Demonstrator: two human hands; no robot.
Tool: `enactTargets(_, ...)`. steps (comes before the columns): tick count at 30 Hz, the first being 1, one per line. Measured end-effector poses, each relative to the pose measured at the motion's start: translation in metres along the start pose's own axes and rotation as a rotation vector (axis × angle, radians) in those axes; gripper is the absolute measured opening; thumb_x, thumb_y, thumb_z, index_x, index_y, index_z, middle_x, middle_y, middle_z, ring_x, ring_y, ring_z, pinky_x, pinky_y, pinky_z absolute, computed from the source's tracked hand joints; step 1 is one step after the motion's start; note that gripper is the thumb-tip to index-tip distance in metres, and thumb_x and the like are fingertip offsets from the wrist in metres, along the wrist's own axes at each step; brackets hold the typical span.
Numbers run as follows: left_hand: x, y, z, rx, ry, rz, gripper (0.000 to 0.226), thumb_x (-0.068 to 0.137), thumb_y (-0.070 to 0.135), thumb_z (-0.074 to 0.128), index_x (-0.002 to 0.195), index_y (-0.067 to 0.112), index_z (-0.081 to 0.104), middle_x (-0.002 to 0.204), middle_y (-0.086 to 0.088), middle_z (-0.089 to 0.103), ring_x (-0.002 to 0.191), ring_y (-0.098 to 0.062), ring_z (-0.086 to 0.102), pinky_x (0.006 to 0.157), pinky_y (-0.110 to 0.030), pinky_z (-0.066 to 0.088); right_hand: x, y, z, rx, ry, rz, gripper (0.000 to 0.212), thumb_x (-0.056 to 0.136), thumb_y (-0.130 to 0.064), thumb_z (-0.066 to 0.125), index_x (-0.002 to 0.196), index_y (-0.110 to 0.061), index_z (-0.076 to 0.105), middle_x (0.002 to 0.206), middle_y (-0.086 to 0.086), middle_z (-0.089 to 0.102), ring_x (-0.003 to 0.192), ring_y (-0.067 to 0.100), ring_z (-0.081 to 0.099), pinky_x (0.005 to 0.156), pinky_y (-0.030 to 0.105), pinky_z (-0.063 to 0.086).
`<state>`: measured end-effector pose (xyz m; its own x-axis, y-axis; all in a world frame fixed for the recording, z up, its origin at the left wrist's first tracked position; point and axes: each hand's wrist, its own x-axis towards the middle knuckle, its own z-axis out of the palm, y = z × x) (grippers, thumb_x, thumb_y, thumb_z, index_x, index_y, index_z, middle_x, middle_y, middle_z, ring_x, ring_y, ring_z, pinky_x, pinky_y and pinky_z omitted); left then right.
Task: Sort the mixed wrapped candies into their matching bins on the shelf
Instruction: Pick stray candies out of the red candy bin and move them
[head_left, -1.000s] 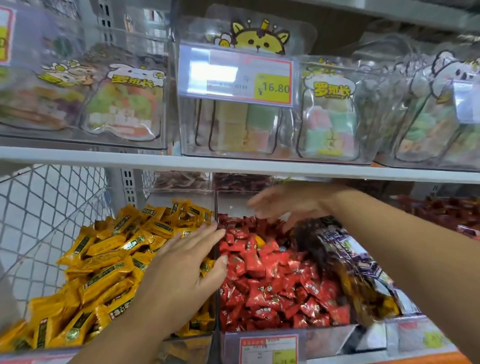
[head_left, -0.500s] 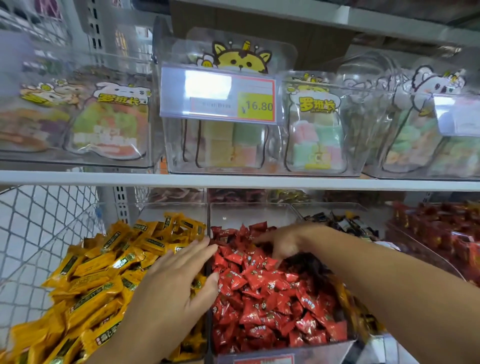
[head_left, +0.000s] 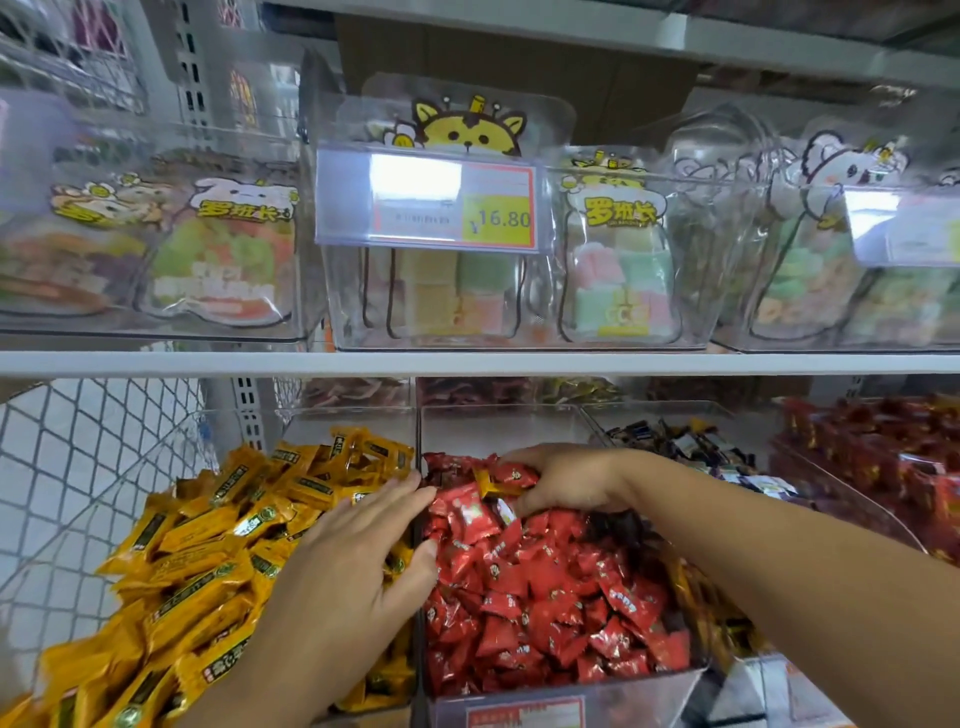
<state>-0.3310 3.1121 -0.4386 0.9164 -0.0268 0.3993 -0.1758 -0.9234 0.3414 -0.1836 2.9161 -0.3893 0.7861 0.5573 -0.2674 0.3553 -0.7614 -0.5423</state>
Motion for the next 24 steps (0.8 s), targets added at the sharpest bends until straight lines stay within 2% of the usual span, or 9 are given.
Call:
enactTargets(4, -0.001, 0.000, 0.001, 0.004, 0.010, -0.005, 0.072, 0.074, 0.074, -0.002, 0.141, 0.058, 0.016, 0.134, 0.048, -0.006, 0.124, 0.028, -0.012, 0.108, -0.012, -0.010, -0.018, -0.009, -0.004, 0.242, 0.021, -0.053, 0.033, 0.083, -0.018, 0.074, 0.111, -0.024, 0.057, 0.103, -0.009, 0.066, 0.086, 0.005, 0.066, 0.074, 0.018, 0.054)
enactTargets(7, -0.001, -0.001, 0.002, 0.001, 0.023, -0.005, 0.073, 0.075, 0.073, -0.001, 0.143, 0.055, 0.018, 0.141, 0.043, -0.002, 0.129, 0.023, -0.007, 0.108, -0.012, -0.008, -0.027, -0.011, -0.009, 0.368, -0.026, -0.038, 0.026, 0.085, -0.009, 0.070, 0.101, -0.024, 0.056, 0.095, -0.005, 0.068, 0.068, 0.005, 0.069, 0.061, 0.021, 0.056)
enactTargets(9, -0.002, -0.001, 0.002, -0.007, 0.026, -0.001, 0.075, 0.075, 0.073, 0.000, 0.144, 0.053, 0.020, 0.145, 0.039, 0.002, 0.131, 0.021, -0.004, 0.108, -0.012, -0.008, -0.032, -0.010, -0.013, 0.401, -0.031, 0.002, 0.026, 0.086, -0.013, 0.070, 0.107, -0.020, 0.057, 0.098, -0.002, 0.069, 0.075, 0.010, 0.069, 0.067, 0.021, 0.056)
enactTargets(12, -0.002, -0.001, 0.001, -0.017, 0.033, -0.005, 0.075, 0.075, 0.073, 0.001, 0.144, 0.052, 0.023, 0.146, 0.039, 0.005, 0.131, 0.021, -0.002, 0.108, -0.011, -0.008, -0.036, -0.008, -0.015, 0.319, -0.007, 0.094, 0.052, 0.080, -0.035, 0.075, 0.124, -0.013, 0.058, 0.122, 0.004, 0.065, 0.107, 0.021, 0.062, 0.098, 0.033, 0.048)
enactTargets(14, -0.002, 0.000, 0.001, -0.011, 0.039, 0.000, 0.075, 0.075, 0.073, 0.001, 0.144, 0.052, 0.023, 0.145, 0.039, 0.004, 0.130, 0.022, -0.004, 0.106, -0.010, -0.009, -0.037, -0.003, -0.012, 0.376, 0.000, 0.089, 0.051, 0.082, -0.026, 0.075, 0.126, -0.014, 0.052, 0.113, 0.006, 0.067, 0.098, 0.021, 0.065, 0.091, 0.037, 0.053)
enactTargets(16, -0.002, 0.000, 0.001, -0.006, 0.043, 0.002, 0.075, 0.075, 0.073, 0.001, 0.144, 0.051, 0.025, 0.144, 0.039, 0.004, 0.129, 0.023, -0.004, 0.104, -0.008, -0.010, -0.039, 0.000, -0.007, 0.482, -0.038, 0.074, 0.039, 0.085, -0.013, 0.071, 0.119, -0.015, 0.052, 0.097, 0.004, 0.069, 0.080, 0.019, 0.070, 0.071, 0.031, 0.059)
enactTargets(19, -0.003, -0.001, 0.001, -0.014, 0.050, 0.010, 0.075, 0.076, 0.072, 0.004, 0.144, 0.049, 0.028, 0.144, 0.038, 0.006, 0.129, 0.021, -0.001, 0.105, -0.008, -0.007, -0.047, 0.002, 0.000, 0.563, -0.009, 0.031, 0.027, 0.086, -0.009, 0.070, 0.111, -0.012, 0.059, 0.086, 0.002, 0.071, 0.074, 0.019, 0.069, 0.057, 0.025, 0.056)
enactTargets(21, -0.002, -0.001, 0.002, -0.015, 0.053, 0.017, 0.076, 0.076, 0.072, 0.004, 0.144, 0.048, 0.028, 0.144, 0.037, 0.007, 0.129, 0.021, -0.001, 0.105, -0.008, -0.006, -0.052, 0.004, 0.007, 0.618, 0.060, -0.001, 0.024, 0.086, -0.010, 0.070, 0.108, -0.009, 0.063, 0.084, 0.004, 0.070, 0.073, 0.019, 0.068, 0.057, 0.026, 0.056)
enactTargets(24, -0.001, -0.002, 0.003, -0.023, 0.060, 0.024, 0.076, 0.077, 0.072, 0.006, 0.144, 0.046, 0.030, 0.145, 0.035, 0.010, 0.128, 0.022, -0.001, 0.103, -0.005, -0.008, -0.061, 0.004, 0.017, 0.596, 0.132, -0.036, 0.017, 0.084, -0.018, 0.072, 0.100, -0.015, 0.069, 0.091, 0.003, 0.074, 0.085, 0.017, 0.068, 0.074, 0.033, 0.058)
